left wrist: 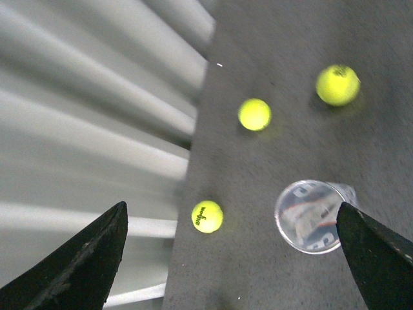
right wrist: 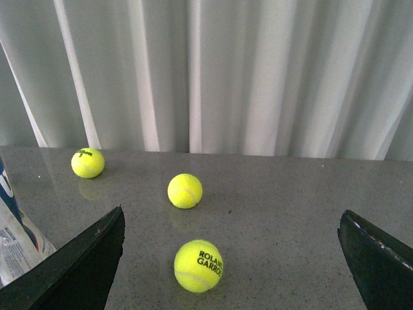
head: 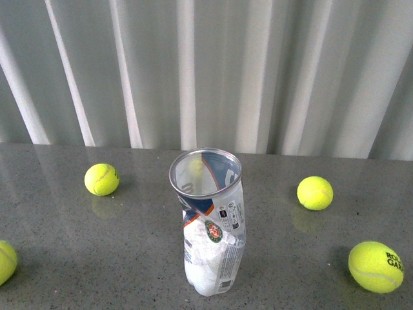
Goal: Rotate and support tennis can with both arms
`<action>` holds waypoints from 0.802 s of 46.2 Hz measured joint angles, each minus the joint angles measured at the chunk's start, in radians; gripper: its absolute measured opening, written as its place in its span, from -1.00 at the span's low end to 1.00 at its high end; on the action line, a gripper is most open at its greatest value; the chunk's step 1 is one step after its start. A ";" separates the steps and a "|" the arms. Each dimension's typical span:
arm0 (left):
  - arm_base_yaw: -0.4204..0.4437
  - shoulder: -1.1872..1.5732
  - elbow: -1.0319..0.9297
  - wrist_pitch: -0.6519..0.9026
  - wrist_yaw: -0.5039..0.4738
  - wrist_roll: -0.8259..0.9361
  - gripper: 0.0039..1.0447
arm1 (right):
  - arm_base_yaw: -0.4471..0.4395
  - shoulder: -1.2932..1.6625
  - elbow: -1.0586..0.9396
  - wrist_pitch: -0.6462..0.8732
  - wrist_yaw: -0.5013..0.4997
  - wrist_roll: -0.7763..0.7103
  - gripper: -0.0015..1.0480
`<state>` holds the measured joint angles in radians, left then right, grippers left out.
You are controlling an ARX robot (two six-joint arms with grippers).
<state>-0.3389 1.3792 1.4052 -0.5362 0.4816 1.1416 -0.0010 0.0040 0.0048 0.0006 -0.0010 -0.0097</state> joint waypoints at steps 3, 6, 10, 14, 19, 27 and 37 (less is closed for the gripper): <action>0.077 -0.069 -0.089 0.119 0.065 -0.150 0.88 | 0.000 0.000 0.000 0.000 0.000 0.000 0.87; 0.159 -0.128 -0.183 0.225 0.114 -0.307 0.88 | 0.000 0.000 0.000 0.000 0.000 0.000 0.87; 0.267 -0.190 -0.317 0.349 0.149 -0.505 0.88 | 0.000 0.000 0.000 0.000 0.000 0.000 0.87; 0.381 -0.244 -0.472 0.463 0.172 -0.714 0.88 | 0.000 0.000 0.000 0.000 0.000 0.000 0.87; 0.464 -0.278 -0.594 0.579 0.189 -0.890 0.86 | 0.000 0.000 0.000 0.000 0.000 0.000 0.87; 0.433 -0.378 -0.861 0.974 -0.324 -1.077 0.36 | 0.000 0.000 0.000 0.000 0.000 0.000 0.87; 0.354 -0.522 -1.095 1.073 -0.476 -1.129 -0.57 | 0.000 0.000 0.000 0.000 0.000 0.000 0.87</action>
<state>0.0151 0.8574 0.3103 0.5365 0.0055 0.0124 -0.0010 0.0040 0.0048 0.0006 -0.0010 -0.0097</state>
